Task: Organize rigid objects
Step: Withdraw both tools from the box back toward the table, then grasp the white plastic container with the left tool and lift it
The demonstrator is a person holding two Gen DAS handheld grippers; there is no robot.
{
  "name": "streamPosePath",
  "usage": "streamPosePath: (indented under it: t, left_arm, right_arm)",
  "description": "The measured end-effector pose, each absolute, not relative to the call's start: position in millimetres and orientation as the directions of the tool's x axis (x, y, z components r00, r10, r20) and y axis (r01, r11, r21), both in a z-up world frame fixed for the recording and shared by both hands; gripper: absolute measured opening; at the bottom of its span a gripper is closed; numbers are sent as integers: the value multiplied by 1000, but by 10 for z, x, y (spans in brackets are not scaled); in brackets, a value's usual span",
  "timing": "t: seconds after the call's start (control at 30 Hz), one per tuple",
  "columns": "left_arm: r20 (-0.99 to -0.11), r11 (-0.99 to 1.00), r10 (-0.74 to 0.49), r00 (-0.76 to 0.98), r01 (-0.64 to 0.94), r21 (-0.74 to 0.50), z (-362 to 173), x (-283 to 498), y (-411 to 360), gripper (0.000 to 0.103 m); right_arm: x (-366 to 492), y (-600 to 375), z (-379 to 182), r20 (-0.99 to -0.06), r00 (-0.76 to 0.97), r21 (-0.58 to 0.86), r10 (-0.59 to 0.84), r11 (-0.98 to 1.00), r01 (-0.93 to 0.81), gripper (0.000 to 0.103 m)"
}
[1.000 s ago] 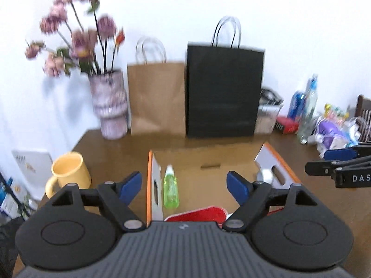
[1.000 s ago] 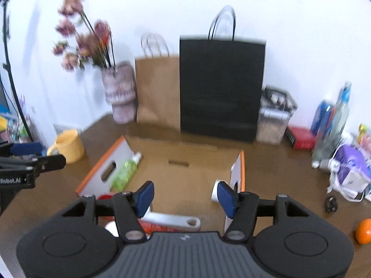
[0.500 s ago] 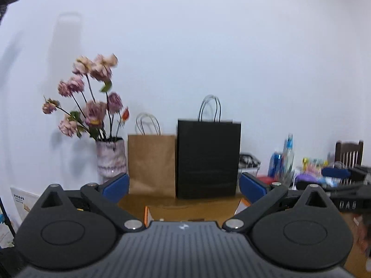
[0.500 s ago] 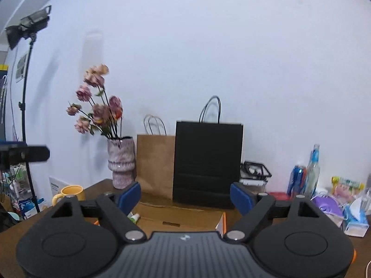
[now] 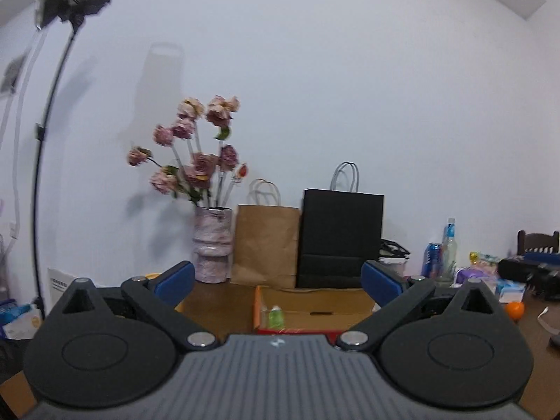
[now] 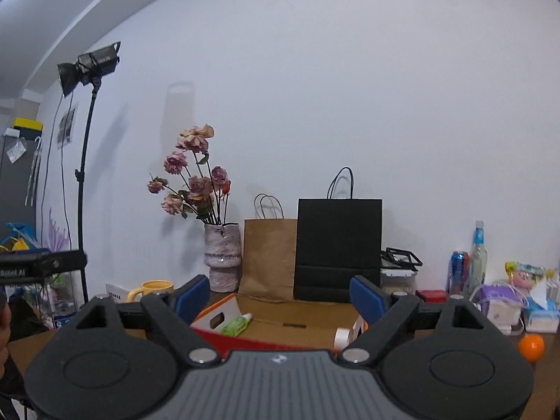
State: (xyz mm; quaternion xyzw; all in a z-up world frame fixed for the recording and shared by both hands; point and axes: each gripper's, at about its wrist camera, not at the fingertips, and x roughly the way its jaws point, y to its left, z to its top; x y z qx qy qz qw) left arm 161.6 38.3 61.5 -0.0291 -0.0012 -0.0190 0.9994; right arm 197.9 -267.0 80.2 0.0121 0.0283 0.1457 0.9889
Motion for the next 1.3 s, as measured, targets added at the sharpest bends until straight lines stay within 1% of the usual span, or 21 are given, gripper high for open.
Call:
streamPosePath:
  t: [0.13,0.17,0.2,0.33,0.43,0.57,0.67,0.73,0.8,0.93,0.97,1.0,1.07,1.1,1.13,1.2,1.27,1.3]
  left_arm:
    - [22,1000,20,1000,-19,-20,325,1216,414,103]
    - [21,1000,12,1000,-12,-18,273,1123,415,103]
    - [24,1000,-10,1000,10,-13,206,1014,420,103]
    - [-11,999,-33,999,33,10,49,761,397,103]
    - [-28,998,-64,998,64,7,-22,691,387,103]
    - [-57,996,-80,995,82,38,-112,806,309,103]
    - [-77,994,-95,993,99,48,-201,909,238,103]
    - [-104,993,-101,989,107,55,-267,993,206,103]
    - [-129,992,-112,985,119,48,-320,1109,205,103]
    - [-198,989,-141,970,148,20,-333,1479,190,103]
    - [-218,986,-159,963,164,5,-313,1615,173,103]
    - [-232,983,-180,956,181,-19,-286,1780,156,103]
    - [-258,977,-215,942,206,-64,-218,2114,110,103]
    - [-275,971,-238,932,221,-93,-175,2328,82,101]
    - [-300,965,-258,918,234,-116,-137,2519,54,98]
    - [-362,954,-294,885,250,-162,-77,2972,-28,79]
    - [-377,943,-322,868,260,-207,-54,3287,-95,72]
    - [-383,932,-353,854,285,-223,-50,3470,-143,72]
  right_arm:
    - [1497,-2717,522,-11,968,73,249,966,-247,90]
    - [1397,-2734,447,-5,970,82,244,967,-243,95]
    - [1275,-2741,344,-2,972,86,234,969,-233,97]
    - [911,-2716,24,-36,987,90,155,984,-152,97]
    - [751,-2706,-96,-43,990,97,136,987,-131,97]
    - [816,-2678,-170,-75,986,76,149,987,-143,97]
    - [966,-2676,-207,-109,983,95,148,986,-138,96]
    - [1088,-2669,-224,-149,976,113,157,984,-140,96]
    - [1210,-2644,-257,-182,968,117,172,981,-152,93]
    - [1434,-2595,-310,-197,960,113,197,978,-177,91]
    - [1515,-2598,-309,-202,957,125,208,975,-185,86]
    - [1620,-2600,-300,-211,951,142,225,970,-198,77]
    - [1893,-2610,-259,-241,933,183,265,957,-225,66]
    - [2077,-2615,-239,-258,923,211,286,949,-235,63]
    - [2255,-2613,-219,-271,917,236,294,944,-232,62]
    - [2615,-2606,-193,-292,907,284,303,933,-220,62]
    - [2942,-2550,-155,-314,899,301,307,930,-212,61]
    - [3105,-2514,-145,-319,897,302,305,930,-209,57]
